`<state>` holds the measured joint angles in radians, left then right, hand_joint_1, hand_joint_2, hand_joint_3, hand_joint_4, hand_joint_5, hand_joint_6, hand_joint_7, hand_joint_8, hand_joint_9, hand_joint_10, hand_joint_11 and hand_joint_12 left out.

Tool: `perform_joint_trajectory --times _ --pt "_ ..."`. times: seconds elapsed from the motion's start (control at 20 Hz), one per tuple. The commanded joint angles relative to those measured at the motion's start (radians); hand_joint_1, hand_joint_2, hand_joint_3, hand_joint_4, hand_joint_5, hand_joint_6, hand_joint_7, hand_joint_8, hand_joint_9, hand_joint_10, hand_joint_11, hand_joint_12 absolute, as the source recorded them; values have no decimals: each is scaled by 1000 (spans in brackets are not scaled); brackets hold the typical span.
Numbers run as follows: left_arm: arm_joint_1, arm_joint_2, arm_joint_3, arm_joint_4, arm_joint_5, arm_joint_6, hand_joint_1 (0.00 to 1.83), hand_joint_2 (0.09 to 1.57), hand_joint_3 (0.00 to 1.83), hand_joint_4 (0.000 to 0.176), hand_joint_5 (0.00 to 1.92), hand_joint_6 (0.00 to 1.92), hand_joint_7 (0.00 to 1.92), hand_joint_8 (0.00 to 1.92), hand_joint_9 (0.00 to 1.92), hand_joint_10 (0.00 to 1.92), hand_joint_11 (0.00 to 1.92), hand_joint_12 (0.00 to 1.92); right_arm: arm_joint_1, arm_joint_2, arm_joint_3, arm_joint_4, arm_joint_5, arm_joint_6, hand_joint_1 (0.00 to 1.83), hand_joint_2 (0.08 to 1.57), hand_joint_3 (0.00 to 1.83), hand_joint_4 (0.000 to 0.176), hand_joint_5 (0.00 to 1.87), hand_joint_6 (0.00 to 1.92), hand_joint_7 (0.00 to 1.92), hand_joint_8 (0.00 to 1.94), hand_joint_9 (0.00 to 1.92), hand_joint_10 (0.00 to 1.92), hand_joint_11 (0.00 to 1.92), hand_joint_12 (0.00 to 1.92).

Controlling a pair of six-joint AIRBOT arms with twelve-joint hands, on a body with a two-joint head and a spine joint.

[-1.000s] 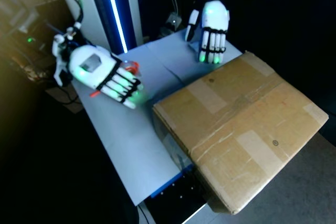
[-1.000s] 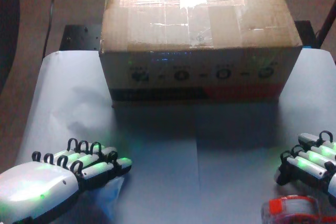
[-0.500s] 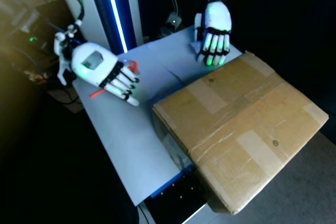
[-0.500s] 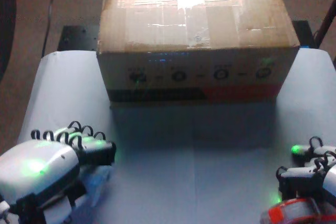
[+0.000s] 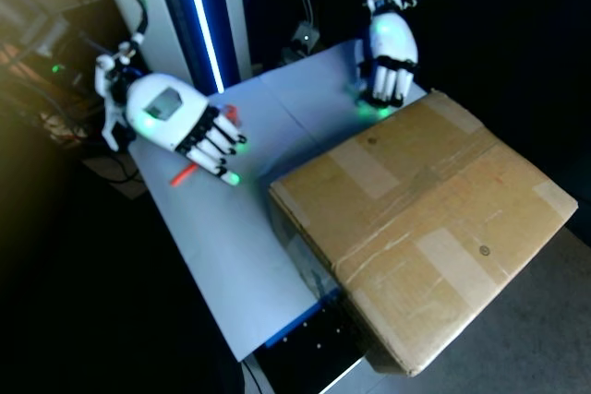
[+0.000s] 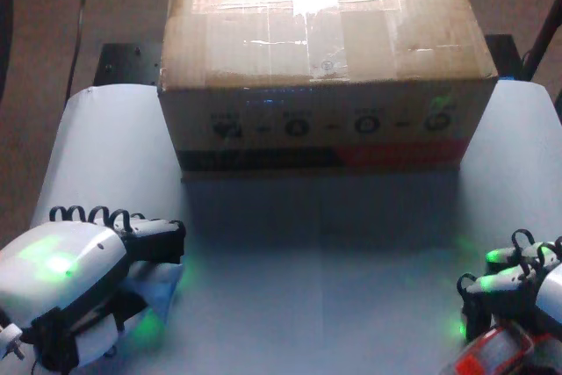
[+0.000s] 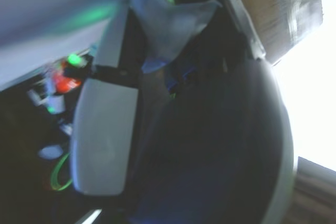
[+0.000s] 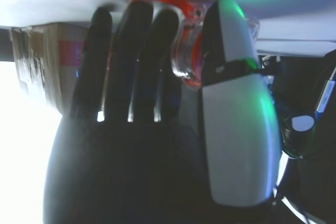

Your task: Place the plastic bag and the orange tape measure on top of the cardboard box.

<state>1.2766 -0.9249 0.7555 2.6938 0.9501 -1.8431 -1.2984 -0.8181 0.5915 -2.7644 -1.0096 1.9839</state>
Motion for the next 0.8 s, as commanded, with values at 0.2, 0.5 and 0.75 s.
perform_joint_trajectory --times 0.2,0.5,0.75 --pt "-25 49 -16 -58 -106 23 1297 1325 0 0 447 1665 561 1474 679 1656 508 1592 18 43 -19 -38 -123 9 1364 1167 0 0 929 974 786 1308 809 1427 723 1616" --pt "-57 178 -70 63 64 -92 1471 1220 0 0 607 1403 691 1308 771 1357 681 1767 50 126 -53 -107 -213 55 1385 1120 0 0 948 1032 928 1077 945 1179 805 1455" --pt "-67 258 -117 120 216 -132 1342 1217 0 0 694 1390 762 1279 776 1422 594 1511 83 167 -60 -151 -262 87 1378 1117 1 0 900 1067 953 1088 932 1203 863 1469"
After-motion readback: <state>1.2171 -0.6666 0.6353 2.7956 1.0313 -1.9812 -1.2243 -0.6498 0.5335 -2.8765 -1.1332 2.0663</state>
